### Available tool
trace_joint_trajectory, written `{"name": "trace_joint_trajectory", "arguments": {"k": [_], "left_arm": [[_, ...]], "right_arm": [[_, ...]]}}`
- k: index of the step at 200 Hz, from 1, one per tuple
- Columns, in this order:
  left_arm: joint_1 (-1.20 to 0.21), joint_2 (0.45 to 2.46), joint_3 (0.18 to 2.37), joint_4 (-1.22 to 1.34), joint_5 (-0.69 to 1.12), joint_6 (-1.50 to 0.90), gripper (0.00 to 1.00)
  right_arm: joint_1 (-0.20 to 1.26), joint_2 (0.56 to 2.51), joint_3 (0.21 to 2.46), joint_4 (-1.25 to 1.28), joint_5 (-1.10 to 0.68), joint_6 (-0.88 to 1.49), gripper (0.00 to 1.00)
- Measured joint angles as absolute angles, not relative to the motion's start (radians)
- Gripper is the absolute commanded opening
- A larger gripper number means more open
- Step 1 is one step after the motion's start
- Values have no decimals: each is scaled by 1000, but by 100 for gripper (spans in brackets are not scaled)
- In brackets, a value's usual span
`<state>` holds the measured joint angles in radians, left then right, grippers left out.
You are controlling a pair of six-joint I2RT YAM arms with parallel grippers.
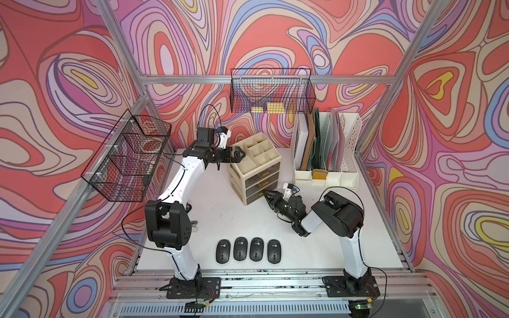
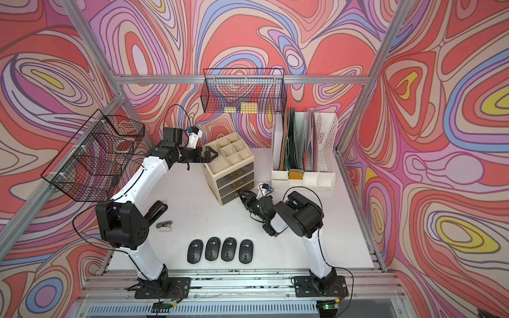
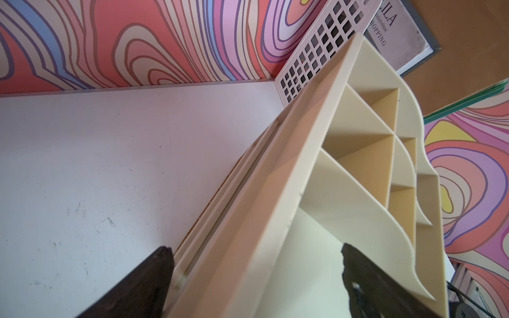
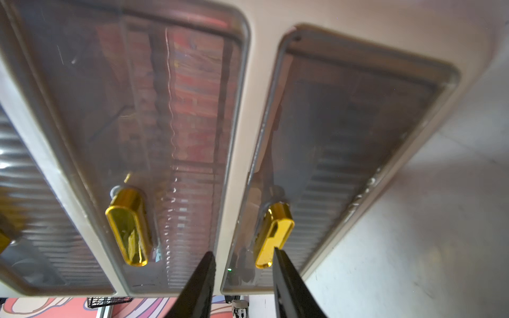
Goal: Take the mice out of the drawer
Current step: Open the drawer in the storage box.
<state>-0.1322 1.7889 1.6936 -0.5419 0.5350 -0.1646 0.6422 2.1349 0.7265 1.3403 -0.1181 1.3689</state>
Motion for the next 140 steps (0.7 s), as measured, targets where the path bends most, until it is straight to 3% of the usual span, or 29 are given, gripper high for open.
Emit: {"name": "trace_joint_trajectory", "arguments": {"k": [110,140], "left_arm": [[-133,1789,1694,-542,535,-165,99],[-133,1789,1694,-542,535,-165,99]], "right_arm": [[634,2175,770,1309,-117,1375,36],[632,2188,791,1294,-121,1375,29]]}}
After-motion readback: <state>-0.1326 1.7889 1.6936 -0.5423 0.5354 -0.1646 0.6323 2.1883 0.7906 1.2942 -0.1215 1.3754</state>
